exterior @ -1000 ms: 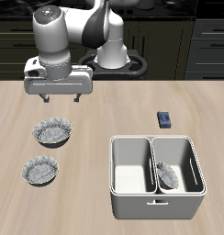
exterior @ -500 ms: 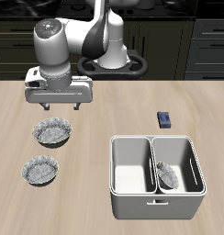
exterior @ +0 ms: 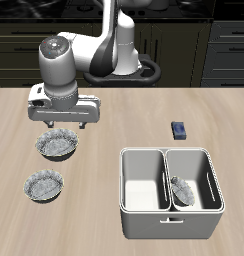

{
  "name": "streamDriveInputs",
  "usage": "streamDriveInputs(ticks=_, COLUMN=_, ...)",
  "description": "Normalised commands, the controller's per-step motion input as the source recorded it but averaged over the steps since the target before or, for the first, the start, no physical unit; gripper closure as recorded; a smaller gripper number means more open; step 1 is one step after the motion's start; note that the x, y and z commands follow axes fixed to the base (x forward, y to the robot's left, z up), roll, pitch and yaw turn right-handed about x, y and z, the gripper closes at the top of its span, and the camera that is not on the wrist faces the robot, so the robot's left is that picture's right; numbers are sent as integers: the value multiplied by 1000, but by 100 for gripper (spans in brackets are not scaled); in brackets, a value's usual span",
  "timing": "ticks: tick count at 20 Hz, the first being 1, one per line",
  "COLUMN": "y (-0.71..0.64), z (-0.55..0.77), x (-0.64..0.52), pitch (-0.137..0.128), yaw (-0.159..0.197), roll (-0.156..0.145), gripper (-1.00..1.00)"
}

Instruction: Place the smallest bowl in the left side of the drainer and place the largest bowl in the right side

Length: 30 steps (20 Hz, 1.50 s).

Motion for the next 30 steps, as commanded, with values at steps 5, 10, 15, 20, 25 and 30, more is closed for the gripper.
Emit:
streamDriveInputs(ticks=5, y=75, z=-222, x=-65, pitch=10, yaw=35, roll=5, gripper=-100)
streamDriveInputs(ticks=10, y=108, z=-315, x=23, pitch=65, yaw=8, roll=1, gripper=-100)
streamDriveInputs(ticks=15, y=57, z=-146, x=4, pitch=32, yaw=13, roll=-3, gripper=-100)
streamDriveInputs(ticks=20, y=18, z=-234, x=9, pitch=41, yaw=6, roll=-4, gripper=-100)
streamDriveInputs(ticks=25, y=32, z=-170, x=57, pitch=31, yaw=-4, roll=1, gripper=-100)
streamDriveInputs(ticks=30, y=-71, z=-189, x=47, pitch=35, yaw=-30, roll=-12, gripper=-100)
